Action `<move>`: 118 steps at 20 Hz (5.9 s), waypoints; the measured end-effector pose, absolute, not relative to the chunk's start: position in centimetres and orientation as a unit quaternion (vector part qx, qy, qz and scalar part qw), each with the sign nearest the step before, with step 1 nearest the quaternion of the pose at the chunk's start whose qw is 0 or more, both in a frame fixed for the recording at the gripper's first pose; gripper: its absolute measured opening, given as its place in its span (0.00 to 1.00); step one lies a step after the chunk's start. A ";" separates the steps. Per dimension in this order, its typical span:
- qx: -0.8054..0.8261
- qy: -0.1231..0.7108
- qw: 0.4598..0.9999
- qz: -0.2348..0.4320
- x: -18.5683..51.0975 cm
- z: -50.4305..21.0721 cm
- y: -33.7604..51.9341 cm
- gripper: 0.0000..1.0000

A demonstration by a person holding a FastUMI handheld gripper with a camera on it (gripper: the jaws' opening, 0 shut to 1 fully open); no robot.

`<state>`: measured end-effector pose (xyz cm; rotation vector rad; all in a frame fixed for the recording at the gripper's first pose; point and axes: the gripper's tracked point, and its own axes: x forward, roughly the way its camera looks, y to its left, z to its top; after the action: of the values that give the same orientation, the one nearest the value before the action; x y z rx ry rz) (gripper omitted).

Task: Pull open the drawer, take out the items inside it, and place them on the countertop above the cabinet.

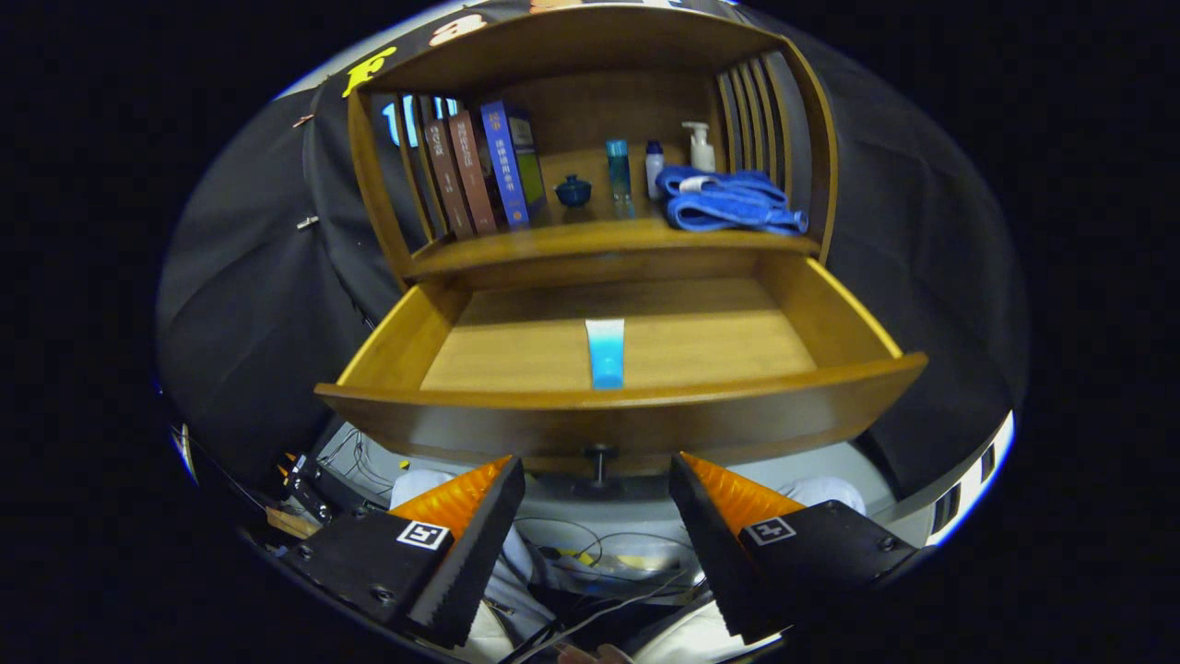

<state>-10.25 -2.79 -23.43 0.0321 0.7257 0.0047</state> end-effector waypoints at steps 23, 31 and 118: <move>0.040 0.630 0.775 -0.041 5.3 -35.3 -4.3 1.00; 0.012 0.660 0.750 -0.037 6.0 -34.0 -4.6 0.92; -0.005 0.184 0.982 -0.042 -0.9 -22.7 -7.4 0.97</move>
<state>-0.94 -7.41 -22.71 -0.0104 0.3694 -0.0853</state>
